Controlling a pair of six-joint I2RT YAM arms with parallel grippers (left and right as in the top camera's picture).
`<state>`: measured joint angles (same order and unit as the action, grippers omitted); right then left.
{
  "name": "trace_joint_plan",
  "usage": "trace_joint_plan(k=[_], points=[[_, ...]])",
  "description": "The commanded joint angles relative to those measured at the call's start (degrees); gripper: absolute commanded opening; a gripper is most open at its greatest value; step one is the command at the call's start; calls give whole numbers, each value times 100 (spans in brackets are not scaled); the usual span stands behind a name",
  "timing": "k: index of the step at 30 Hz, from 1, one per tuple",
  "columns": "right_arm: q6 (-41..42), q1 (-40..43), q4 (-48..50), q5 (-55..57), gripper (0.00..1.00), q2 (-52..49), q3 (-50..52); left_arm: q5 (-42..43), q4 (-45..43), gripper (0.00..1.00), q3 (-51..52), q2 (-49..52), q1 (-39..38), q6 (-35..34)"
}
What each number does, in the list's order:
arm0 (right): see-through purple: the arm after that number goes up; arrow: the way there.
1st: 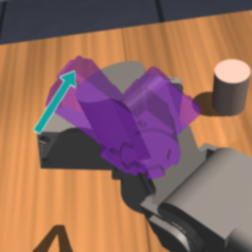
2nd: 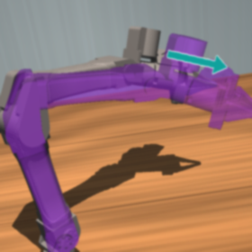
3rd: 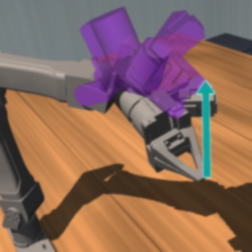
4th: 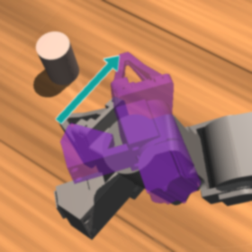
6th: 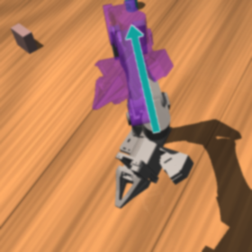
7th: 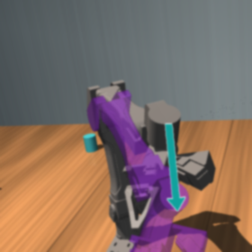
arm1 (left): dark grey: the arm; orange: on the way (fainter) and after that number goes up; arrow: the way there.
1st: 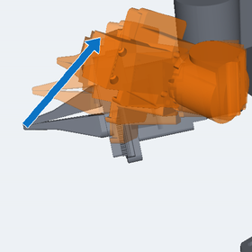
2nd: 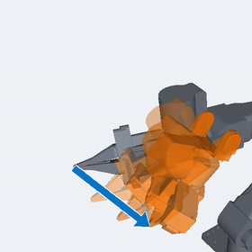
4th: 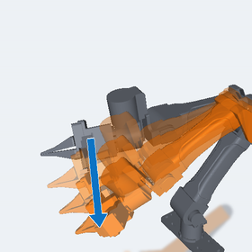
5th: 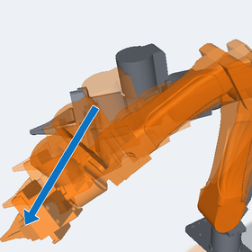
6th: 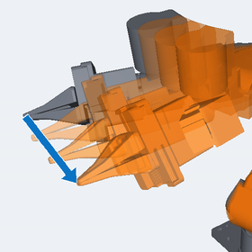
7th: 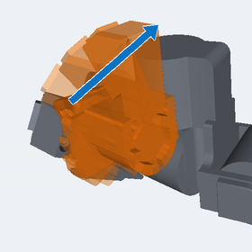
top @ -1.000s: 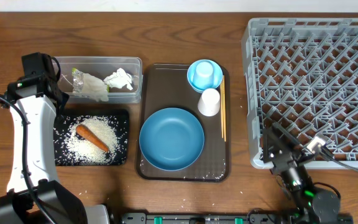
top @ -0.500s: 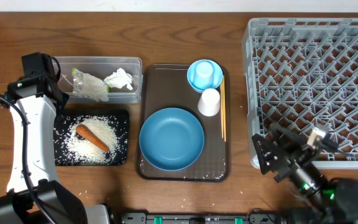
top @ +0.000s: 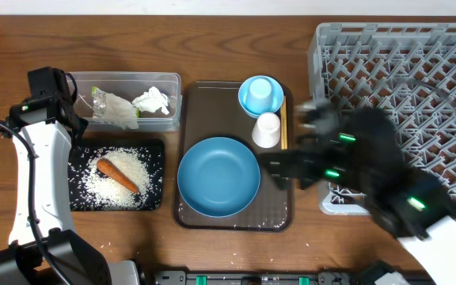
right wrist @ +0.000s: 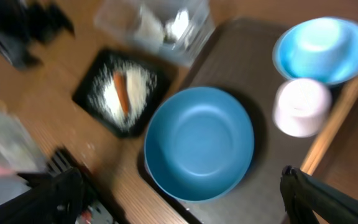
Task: Sort waste into correct bins and load items into the dishwasher rack
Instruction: 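Reach the right gripper to the blue plate rim and grasp it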
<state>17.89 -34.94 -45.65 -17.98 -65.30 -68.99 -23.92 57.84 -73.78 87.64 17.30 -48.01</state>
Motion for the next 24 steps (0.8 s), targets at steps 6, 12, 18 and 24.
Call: trace_joint_plan(k=[6, 12, 18, 24], points=[[-205, -1746, -37, 1711, 99, -1998, -748, -31, 15, 98, 13, -20, 15, -35], [-166, -2264, 20, 1690, 99, -3053, -763, -31, 15, 98, 13, -20, 15, -35], [-170, -2610, -37, 1497, 99, -3637, -758, -31, 15, 98, 13, -20, 15, -35], [-514, -2981, 553, 1456, 93, -4249, -758, -31, 15, 98, 13, -20, 15, -35]])
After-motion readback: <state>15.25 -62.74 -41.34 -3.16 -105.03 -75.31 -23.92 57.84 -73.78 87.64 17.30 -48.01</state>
